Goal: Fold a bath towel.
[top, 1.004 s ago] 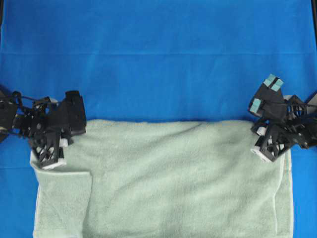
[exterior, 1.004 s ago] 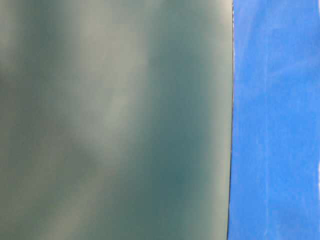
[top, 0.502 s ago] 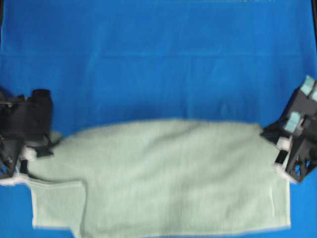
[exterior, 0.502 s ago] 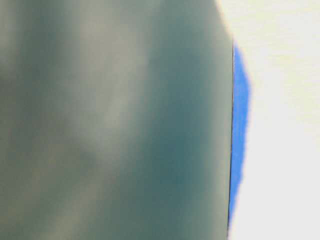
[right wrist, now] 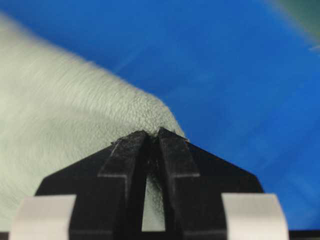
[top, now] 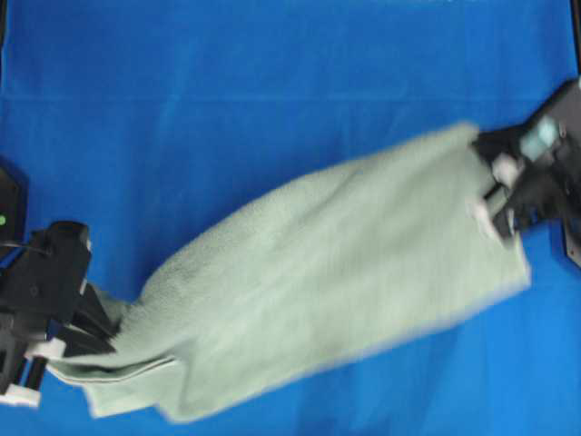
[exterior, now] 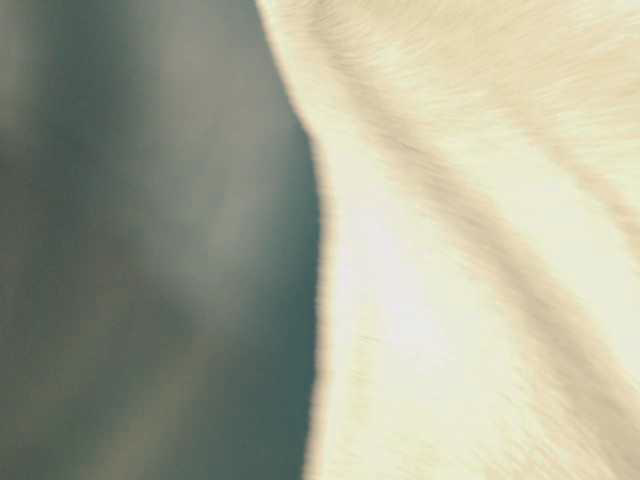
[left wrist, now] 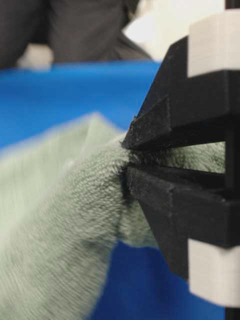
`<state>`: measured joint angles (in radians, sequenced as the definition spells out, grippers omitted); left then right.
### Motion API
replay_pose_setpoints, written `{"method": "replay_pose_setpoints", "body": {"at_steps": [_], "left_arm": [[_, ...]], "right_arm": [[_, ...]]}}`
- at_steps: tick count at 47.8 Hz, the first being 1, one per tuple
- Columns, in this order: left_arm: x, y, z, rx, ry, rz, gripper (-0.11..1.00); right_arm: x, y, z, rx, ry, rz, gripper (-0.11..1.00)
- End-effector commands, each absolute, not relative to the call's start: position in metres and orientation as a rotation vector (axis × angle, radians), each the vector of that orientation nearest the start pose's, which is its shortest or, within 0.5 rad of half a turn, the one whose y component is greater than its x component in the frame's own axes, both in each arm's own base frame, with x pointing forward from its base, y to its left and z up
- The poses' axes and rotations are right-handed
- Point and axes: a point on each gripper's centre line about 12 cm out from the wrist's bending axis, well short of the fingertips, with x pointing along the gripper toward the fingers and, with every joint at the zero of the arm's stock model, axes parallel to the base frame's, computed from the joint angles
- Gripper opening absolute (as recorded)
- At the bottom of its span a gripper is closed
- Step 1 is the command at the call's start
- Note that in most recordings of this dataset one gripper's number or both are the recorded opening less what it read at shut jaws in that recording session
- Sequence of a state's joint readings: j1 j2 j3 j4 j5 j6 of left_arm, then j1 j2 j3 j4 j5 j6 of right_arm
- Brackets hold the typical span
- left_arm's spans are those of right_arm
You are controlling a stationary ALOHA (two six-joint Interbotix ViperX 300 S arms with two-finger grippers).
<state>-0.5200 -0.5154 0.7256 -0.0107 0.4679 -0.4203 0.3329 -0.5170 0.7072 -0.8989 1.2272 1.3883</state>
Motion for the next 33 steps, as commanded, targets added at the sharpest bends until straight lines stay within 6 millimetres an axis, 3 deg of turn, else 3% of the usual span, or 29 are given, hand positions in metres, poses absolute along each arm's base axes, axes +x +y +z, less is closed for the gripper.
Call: {"method": "replay_pose_setpoints", "body": {"at_steps": [1,10,19,27,33], "left_arm": [[0.263,-0.164,0.295,-0.237,0.690,-0.406,0.10],[0.303,-0.195,0.303,-0.230,0.643,-0.438,0.10],[0.346,-0.223,0.315,-0.168,0.623,-0.457,0.09],[0.367,-0.231,0.319,-0.129,0.656,-0.446,0.09],[0.381,-0.232,0.327,-0.132,0.636,-0.438,0.09]], "right_arm": [[0.247,-0.045,0.301,0.182,0.627,-0.925,0.09],[0.256,-0.110,0.312,0.142,0.535,-0.937,0.09],[0.267,-0.158,0.320,0.131,0.454,-0.899,0.09],[0.266,-0.167,0.320,0.102,0.476,-0.921,0.09],[0.249,-0.154,0.325,0.090,0.498,-0.961,0.09]]}}
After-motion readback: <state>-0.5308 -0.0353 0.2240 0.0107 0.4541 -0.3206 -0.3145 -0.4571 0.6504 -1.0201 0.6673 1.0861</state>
